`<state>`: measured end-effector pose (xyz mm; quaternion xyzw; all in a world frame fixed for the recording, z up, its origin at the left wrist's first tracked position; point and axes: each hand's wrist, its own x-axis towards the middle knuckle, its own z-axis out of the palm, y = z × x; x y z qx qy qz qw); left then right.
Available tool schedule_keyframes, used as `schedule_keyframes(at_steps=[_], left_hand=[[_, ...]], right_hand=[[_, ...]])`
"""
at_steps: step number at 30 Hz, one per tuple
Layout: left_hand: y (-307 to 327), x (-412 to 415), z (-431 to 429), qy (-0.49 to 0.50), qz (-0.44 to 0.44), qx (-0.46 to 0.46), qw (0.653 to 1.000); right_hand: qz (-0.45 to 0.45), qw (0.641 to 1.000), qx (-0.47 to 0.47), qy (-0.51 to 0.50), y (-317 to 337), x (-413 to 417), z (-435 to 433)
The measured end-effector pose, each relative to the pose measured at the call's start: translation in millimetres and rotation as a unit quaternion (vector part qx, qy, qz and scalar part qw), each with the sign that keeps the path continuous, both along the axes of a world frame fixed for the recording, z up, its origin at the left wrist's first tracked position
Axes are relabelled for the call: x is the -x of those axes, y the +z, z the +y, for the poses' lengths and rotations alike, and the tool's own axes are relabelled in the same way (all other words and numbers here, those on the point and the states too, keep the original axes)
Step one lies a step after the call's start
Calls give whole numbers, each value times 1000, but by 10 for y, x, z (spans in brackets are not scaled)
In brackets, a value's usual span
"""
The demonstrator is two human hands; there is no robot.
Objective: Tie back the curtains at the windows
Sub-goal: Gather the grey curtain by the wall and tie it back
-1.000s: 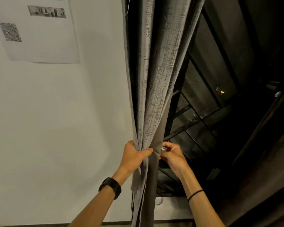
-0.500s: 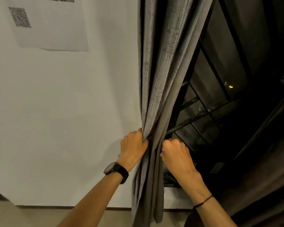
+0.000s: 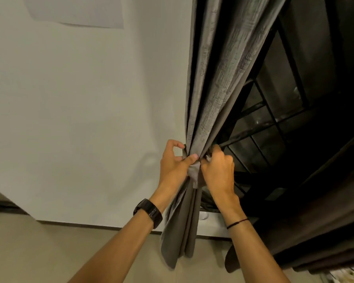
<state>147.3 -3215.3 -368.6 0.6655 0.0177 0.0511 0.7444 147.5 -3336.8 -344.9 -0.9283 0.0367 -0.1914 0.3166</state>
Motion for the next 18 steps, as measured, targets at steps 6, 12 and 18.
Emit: schedule_keyframes(at_steps=[6,12,18], left_hand=[[-104,162,5,-71,-140,-199,967],[-26,129,-41,-167,-133,-278,937],[-44,61,-156,-181,-40,-311,932]], right_hand=[[-8,1000,-5,-13,-12,-74,-144],[27,999,-19,4,-29,-75,-306],[33,999,9,-6,-25,-87,-407]])
